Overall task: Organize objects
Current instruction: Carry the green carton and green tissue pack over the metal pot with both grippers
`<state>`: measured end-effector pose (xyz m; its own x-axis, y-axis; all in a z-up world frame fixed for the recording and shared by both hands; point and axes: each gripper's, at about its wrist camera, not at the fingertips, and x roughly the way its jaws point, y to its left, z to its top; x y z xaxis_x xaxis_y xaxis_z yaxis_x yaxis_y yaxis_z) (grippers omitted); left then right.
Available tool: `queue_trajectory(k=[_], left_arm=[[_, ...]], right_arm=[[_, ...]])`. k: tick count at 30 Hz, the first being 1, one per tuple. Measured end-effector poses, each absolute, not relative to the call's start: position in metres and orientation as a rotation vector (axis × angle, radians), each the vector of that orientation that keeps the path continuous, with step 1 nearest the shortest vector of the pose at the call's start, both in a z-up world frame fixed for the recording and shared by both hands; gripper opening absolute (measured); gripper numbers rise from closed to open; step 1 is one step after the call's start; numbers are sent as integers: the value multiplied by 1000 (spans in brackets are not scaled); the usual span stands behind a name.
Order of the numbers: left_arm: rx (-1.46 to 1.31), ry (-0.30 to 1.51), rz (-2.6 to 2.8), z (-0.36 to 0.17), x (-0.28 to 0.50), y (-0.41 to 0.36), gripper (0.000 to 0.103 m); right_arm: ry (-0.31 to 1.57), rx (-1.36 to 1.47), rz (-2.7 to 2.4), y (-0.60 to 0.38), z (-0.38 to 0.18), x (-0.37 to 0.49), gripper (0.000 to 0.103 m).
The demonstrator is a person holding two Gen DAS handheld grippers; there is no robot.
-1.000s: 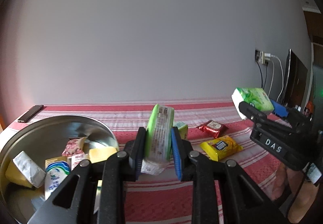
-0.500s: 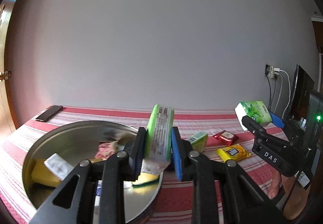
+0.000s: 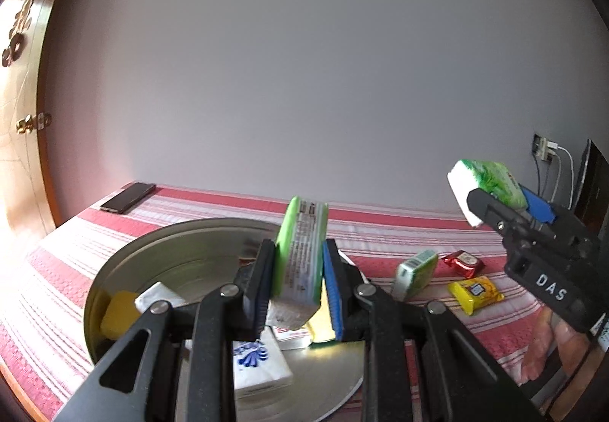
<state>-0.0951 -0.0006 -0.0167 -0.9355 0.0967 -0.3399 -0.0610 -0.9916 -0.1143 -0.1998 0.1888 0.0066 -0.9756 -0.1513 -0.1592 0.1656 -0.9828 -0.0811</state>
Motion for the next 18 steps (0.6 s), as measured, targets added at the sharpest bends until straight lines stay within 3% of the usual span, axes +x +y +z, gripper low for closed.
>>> queue_trajectory(k=[18], left_arm=[[-603,-182,3090,-22,-98,-31,24]], right_arm=[[164,274,-2858,139,12,-223,75]])
